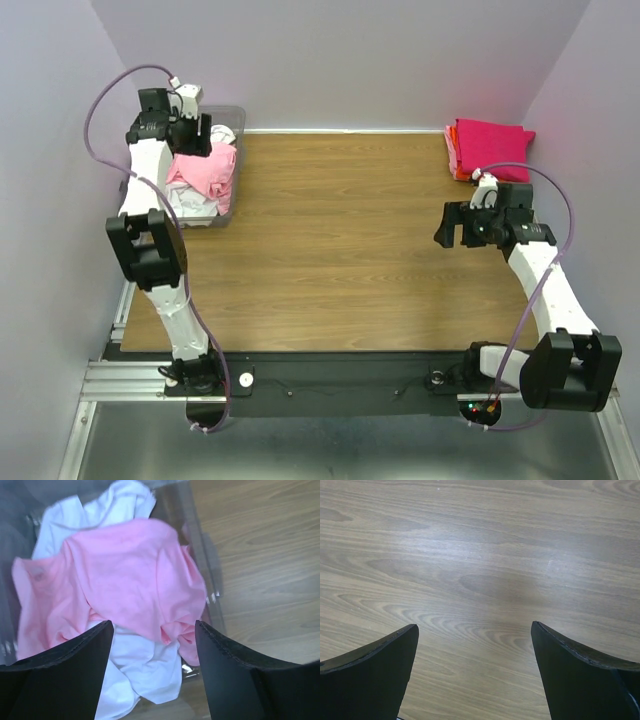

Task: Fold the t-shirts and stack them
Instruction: Grab the tshirt from the pile

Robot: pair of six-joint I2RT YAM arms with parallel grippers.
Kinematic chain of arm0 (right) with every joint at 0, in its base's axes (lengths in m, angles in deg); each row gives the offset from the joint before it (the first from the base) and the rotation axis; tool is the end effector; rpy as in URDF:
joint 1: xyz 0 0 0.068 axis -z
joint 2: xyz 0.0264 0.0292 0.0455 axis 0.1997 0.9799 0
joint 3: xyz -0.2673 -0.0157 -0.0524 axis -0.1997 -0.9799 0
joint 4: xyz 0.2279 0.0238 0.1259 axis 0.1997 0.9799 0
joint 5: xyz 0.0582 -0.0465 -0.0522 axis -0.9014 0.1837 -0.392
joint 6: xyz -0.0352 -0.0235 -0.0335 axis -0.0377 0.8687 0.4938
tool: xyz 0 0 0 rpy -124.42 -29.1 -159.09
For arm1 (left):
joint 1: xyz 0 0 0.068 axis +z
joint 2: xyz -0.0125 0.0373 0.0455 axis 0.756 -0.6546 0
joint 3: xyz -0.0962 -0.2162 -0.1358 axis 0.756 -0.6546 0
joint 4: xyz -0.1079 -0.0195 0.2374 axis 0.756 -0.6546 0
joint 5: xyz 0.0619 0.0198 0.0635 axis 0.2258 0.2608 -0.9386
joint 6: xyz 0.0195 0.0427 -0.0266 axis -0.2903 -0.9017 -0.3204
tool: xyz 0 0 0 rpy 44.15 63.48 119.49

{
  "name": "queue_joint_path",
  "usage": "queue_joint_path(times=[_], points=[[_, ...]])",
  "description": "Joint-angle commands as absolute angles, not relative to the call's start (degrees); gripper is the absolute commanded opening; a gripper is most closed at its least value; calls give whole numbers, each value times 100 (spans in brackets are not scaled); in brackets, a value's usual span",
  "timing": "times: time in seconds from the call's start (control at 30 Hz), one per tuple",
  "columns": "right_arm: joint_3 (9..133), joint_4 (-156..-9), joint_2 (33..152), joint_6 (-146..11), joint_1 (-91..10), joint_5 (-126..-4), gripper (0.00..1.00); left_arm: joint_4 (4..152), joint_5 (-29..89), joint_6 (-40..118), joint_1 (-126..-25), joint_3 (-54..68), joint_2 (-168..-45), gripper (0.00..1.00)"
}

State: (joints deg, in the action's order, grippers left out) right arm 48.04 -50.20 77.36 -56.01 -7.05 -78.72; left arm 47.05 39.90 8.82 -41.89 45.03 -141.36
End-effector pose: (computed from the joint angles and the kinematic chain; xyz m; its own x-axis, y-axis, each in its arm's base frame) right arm 0.2392 -0.0058 0.2801 -0.7003 -0.0234 -0.7134 -0.2369 0.9505 0.2013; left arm 0.4495 0.0458 0.3671 -0.4119 0.2456 -0.8775 0.2928 0.9476 0.1277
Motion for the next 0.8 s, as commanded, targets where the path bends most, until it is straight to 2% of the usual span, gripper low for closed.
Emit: queue_joint_path(times=[0.0, 0.07, 0.27, 0.4, 0.5, 0.53, 0.6, 0.63, 0.67, 0.77], points=[[5090, -5270, 7886, -5711, -730, -8074, 100, 4286, 4014, 610, -4103, 4929, -14625, 76], [5098, -5270, 8000, -5711, -730, -8082, 100, 4392, 3978, 566, -4103, 4938, -14950, 80], [5098, -5261, 8106, -5738, -730, -8162, 100, 4778, 3724, 706, -4111, 4956, -15663, 82], [5090, -5261, 8115, -5738, -730, -8153, 100, 4980, 3592, 768, -4111, 5060, -15927, 73], [5072, -5261, 8132, -5747, -730, -8135, 100, 4911, 3521, 777, -4103, 5367, -16173, 59], [5072, -5261, 8133, -5747, -730, -8126, 100, 4858, 3513, 786, -4085, 5438, -16260, 46], [5072, -5261, 8124, -5747, -730, -8126, 100, 4840, 3521, 829, -4076, 5605, -16279, 31], [5072, -5261, 8115, -5738, -730, -8135, 100, 4797, 3530, 847, -4067, 5667, -16235, 8], [5072, -5261, 8115, -5729, -730, -8144, 100, 4770, 3600, 873, -4059, 5780, -16182, 0], [5081, -5261, 8097, -5729, -730, -8188, 100, 4743, 3837, 891, -4024, 5930, -15744, 0]])
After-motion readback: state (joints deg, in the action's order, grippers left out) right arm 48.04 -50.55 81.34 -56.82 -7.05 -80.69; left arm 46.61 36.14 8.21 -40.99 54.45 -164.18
